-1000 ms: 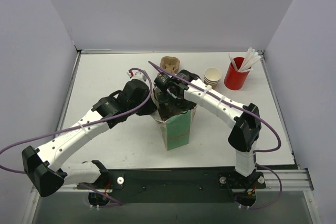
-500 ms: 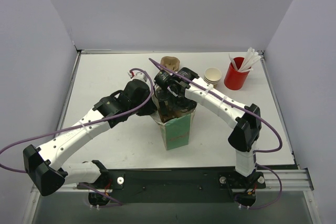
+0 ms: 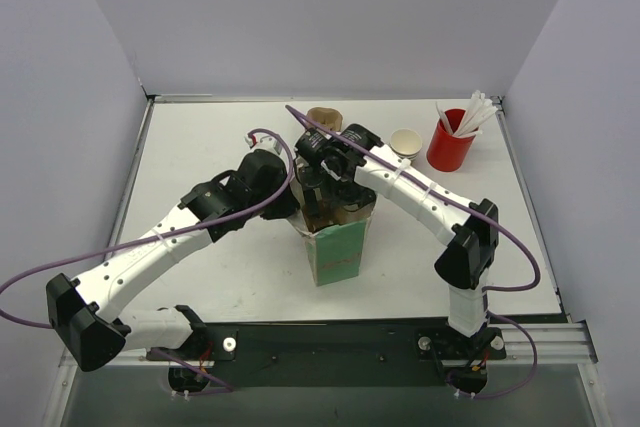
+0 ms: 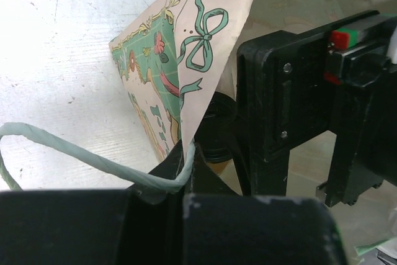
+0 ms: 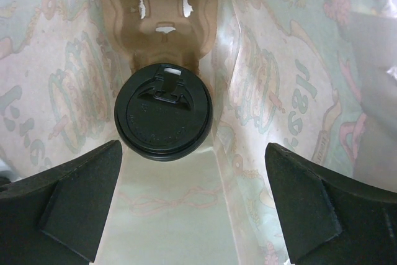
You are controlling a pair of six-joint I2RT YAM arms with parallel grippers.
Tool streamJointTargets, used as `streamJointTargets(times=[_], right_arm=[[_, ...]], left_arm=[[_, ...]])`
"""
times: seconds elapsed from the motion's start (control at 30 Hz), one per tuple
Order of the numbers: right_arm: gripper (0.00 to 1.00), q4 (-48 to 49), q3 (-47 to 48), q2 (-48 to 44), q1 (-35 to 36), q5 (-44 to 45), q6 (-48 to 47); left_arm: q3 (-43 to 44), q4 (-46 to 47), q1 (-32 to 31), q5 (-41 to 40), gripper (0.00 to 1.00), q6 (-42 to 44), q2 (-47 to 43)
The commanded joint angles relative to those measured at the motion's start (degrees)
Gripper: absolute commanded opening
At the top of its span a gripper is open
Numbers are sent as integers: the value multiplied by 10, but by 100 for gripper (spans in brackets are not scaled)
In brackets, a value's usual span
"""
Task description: Pack the takeout coffee
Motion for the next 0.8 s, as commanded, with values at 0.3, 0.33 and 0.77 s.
streamJointTargets(times=[0.3,0.33,0.77], right_arm=[[93,-56,48,-30,-4,11,0],[93,-60,51,-30,-4,11,0],[93,-72,100,-38,-4,9,-2]], left_arm=[[22,-28,10,3,0,18,10],[23,-29,11,3,0,18,10],[30,-24,18,14,0,23,10]])
